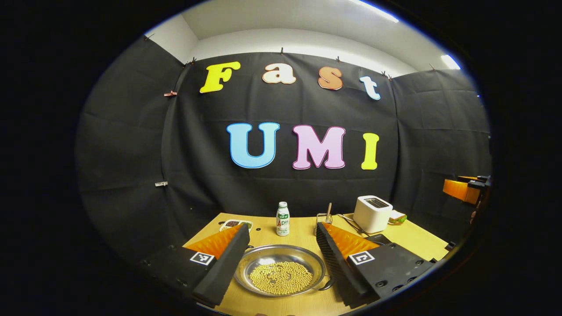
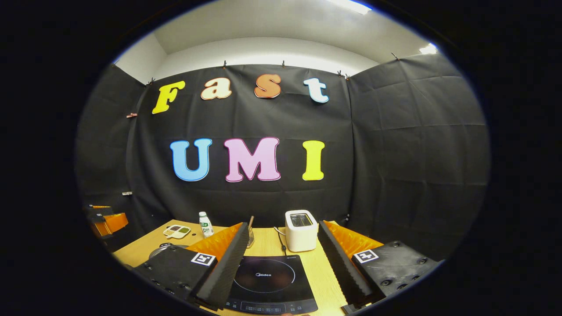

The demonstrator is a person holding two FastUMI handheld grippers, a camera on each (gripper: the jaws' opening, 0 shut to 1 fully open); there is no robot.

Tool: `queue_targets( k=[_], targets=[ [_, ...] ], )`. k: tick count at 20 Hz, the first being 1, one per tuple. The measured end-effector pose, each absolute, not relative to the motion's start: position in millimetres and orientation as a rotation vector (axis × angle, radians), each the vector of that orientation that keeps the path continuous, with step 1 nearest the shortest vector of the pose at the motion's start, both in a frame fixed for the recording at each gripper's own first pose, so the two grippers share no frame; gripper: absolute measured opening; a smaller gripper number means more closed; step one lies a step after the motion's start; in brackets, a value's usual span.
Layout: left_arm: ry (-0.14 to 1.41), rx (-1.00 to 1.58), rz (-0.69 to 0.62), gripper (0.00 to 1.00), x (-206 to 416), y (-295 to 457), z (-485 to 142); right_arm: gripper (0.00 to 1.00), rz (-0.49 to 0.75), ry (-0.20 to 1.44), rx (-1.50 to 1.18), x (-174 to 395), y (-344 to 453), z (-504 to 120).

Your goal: First push the handle of the pot to place it horizontally, then grasp the pot with both hands and set it on the induction cooktop.

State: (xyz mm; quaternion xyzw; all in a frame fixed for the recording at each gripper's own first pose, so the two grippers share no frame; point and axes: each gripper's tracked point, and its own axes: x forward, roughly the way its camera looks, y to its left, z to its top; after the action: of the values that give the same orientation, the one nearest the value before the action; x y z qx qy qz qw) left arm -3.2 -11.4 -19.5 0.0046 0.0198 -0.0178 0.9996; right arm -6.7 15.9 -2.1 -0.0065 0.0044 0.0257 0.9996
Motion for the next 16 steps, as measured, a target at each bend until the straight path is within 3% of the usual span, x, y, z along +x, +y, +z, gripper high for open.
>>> queue_targets(
  k=[10,16],
  targets=[
    [0.121,-0.024,-0.062,0.95,5.4,-12.2,-35.1,0.98,0.068,0.065,0.003,-1.4,24.0,-12.3],
    [0.162,0.002,-0.075,0.89,23.0,-20.3,-35.9,0.98,0.096,0.096,0.002,10.9,25.3,-21.7]
  ],
)
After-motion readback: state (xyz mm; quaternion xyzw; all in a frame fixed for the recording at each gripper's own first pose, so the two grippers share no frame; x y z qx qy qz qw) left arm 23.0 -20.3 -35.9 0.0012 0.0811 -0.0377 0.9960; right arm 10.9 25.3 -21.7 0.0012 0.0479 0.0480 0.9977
